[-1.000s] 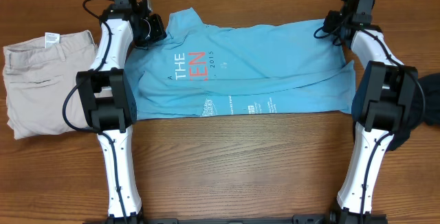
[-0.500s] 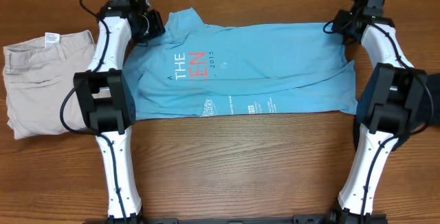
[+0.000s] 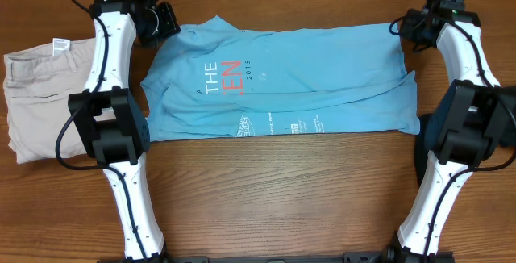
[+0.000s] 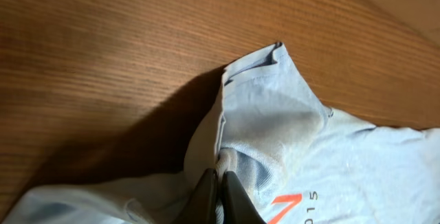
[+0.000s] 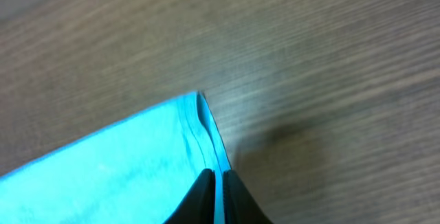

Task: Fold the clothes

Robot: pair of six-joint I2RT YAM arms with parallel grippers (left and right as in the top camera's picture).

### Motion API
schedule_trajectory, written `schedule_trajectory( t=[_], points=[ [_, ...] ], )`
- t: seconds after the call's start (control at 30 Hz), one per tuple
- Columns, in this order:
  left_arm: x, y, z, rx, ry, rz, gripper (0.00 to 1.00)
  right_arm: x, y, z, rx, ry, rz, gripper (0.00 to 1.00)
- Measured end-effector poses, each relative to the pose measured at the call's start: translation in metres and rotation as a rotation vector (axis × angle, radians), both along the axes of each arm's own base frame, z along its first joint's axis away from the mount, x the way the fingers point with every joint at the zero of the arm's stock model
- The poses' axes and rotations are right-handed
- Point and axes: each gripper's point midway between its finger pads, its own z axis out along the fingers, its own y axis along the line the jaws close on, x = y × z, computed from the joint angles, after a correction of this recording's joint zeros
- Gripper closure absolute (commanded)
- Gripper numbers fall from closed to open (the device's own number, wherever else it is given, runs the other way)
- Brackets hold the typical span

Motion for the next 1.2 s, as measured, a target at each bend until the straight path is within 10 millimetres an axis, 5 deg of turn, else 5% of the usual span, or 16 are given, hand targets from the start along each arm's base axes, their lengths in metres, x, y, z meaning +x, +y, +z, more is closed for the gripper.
schedule_trajectory(
  t=[0.07,0.13,0.33,0.7,0.8,1.03,1.2],
  points=[
    [-0.005,0.000,-0.002,-0.002,0.021,-0.001,0.96,-0.004,0.001,-0.002,0.005,0.020,0.000,0.89],
    [-0.007,-0.001,-0.003,-0.003,0.033,-0.001,0.96,-0.006,0.001,-0.002,0.005,0.026,0.001,0.74],
    [-0.007,-0.001,-0.003,-0.002,0.033,-0.001,0.96,0.002,-0.001,0.009,-0.006,-0.020,0.000,0.65],
    [-0.005,0.000,-0.002,-0.001,0.021,-0.001,0.96,0.048,0.012,0.039,-0.051,-0.240,0.032,0.50],
    [-0.004,0.000,-0.001,-0.001,0.017,-0.001,0.96,0.053,0.017,0.025,-0.048,-0.240,0.042,0.47],
    [-0.001,0.000,0.000,0.002,0.002,-0.004,0.96,0.046,0.018,-0.049,-0.031,-0.125,0.045,0.46],
    [-0.001,0.000,0.000,0.002,0.000,-0.004,0.96,0.051,0.018,-0.049,-0.034,-0.147,0.046,0.55]
  ],
)
